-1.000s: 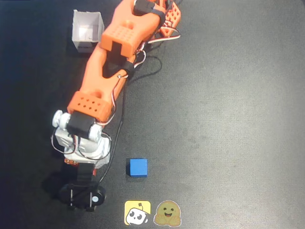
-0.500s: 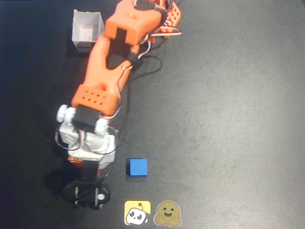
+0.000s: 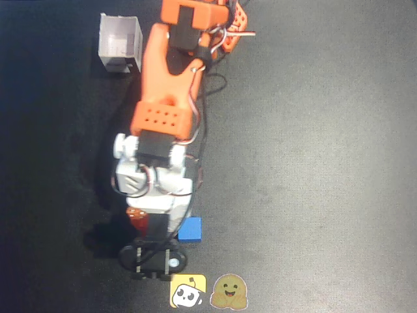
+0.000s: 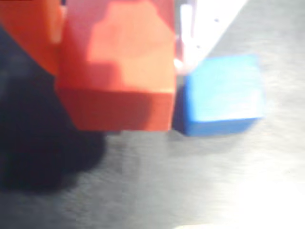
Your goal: Put the red cube on top of the blue cube.
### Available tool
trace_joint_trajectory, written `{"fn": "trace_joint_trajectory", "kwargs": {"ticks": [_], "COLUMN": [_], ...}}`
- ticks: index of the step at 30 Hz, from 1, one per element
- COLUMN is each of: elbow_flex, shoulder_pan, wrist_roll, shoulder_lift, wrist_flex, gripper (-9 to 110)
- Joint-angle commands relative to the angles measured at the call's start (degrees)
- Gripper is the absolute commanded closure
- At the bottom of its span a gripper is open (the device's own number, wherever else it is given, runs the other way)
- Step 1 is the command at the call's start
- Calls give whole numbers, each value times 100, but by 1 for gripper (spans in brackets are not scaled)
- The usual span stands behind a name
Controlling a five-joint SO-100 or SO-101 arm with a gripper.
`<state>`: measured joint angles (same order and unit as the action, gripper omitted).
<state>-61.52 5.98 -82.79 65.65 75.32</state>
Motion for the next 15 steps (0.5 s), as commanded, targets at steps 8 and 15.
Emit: {"fn": "trace_joint_trajectory", "kwargs": {"ticks": [8,15], "elbow_flex": [-624,-1415], "shoulder_pan": [-396,-475], "wrist_roll": [-360,-387], "shoulder_lift": [712,1028], "wrist_flex": [-466,-905], "gripper": [95,95]}}
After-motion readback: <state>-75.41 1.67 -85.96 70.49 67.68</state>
